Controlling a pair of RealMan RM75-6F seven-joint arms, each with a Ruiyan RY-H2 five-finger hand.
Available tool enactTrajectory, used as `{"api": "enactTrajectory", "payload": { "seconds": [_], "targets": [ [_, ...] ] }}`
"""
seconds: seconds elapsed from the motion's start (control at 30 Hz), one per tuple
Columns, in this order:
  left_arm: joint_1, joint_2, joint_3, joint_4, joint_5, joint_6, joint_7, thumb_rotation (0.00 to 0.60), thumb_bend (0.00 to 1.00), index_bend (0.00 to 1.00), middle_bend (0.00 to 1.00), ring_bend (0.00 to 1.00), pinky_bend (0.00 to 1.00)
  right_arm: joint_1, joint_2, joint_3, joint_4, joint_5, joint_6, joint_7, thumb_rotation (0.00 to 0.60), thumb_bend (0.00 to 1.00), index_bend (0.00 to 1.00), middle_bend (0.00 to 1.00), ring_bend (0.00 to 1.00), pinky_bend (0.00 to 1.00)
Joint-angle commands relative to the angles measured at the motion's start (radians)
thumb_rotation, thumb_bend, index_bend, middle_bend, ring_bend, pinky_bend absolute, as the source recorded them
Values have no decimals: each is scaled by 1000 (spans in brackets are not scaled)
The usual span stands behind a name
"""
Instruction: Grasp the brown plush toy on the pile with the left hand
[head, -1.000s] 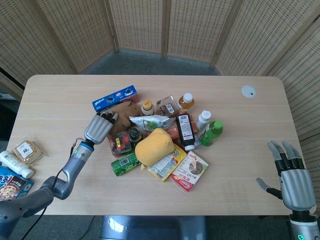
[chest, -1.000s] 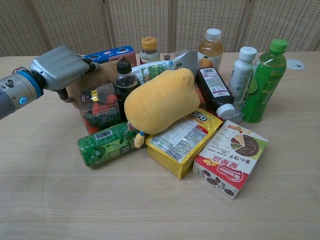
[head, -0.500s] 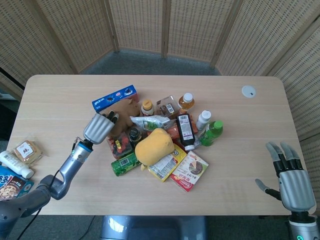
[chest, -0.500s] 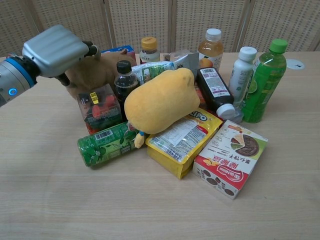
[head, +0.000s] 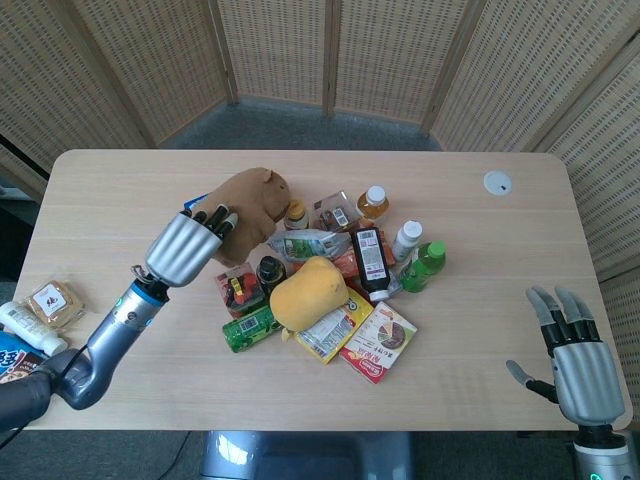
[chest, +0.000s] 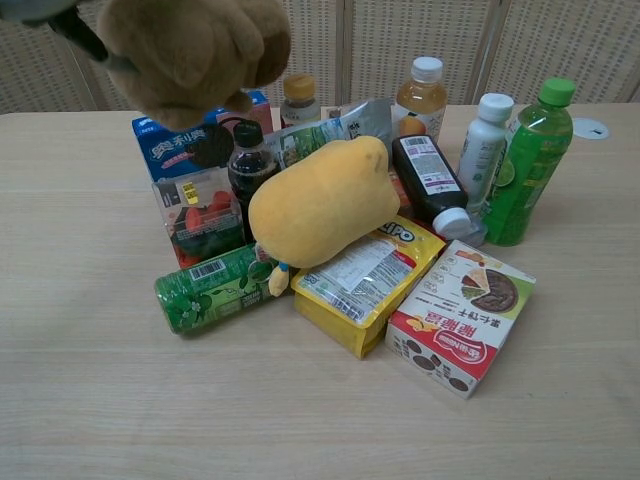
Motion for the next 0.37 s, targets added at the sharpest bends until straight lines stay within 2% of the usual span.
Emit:
{"api": "enactTrajectory", "payload": {
  "seconds": [0.03,0.2,0.37],
  "targets": [
    [6,113,-52,-133,-3,20,63,600,0,898,759,750,928,-1,1,0,-1,-1,2,0,600,0,0,0,0,0],
    [17,204,-91,-241,-14,31,91,600,0,897,759,750,928,-2,4,0,-3,-4,4,4,600,0,0,0,0,0],
    [28,257,-110,-300,-21,33,104,600,0,894,758,750,928,-3,3,-2,-6,-10,4,2,600,0,0,0,0,0]
  ]
}}
